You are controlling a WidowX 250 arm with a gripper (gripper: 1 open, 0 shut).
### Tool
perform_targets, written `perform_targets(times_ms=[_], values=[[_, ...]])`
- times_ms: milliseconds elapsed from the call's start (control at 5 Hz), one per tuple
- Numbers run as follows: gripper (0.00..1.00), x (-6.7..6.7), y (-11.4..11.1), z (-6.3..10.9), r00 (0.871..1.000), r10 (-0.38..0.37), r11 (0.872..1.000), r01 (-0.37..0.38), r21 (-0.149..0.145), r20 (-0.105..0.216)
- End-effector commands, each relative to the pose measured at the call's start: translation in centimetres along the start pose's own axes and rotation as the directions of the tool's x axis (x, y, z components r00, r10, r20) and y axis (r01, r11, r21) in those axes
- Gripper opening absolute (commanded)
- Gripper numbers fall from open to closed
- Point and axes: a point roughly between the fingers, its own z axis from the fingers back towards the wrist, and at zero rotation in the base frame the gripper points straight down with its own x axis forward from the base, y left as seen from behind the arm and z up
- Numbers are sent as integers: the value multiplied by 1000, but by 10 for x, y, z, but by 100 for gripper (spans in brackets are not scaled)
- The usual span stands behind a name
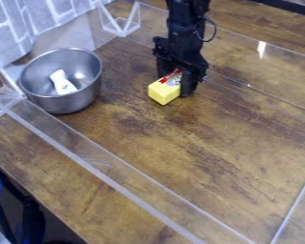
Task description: Move the yellow butter to the left side of the table
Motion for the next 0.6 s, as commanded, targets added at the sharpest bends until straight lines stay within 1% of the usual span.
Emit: perform_targets(times_ms=[0,400], values=[[0,10,15,46,993,26,999,-30,29,115],[0,10,16,45,992,31,999,-35,29,120]])
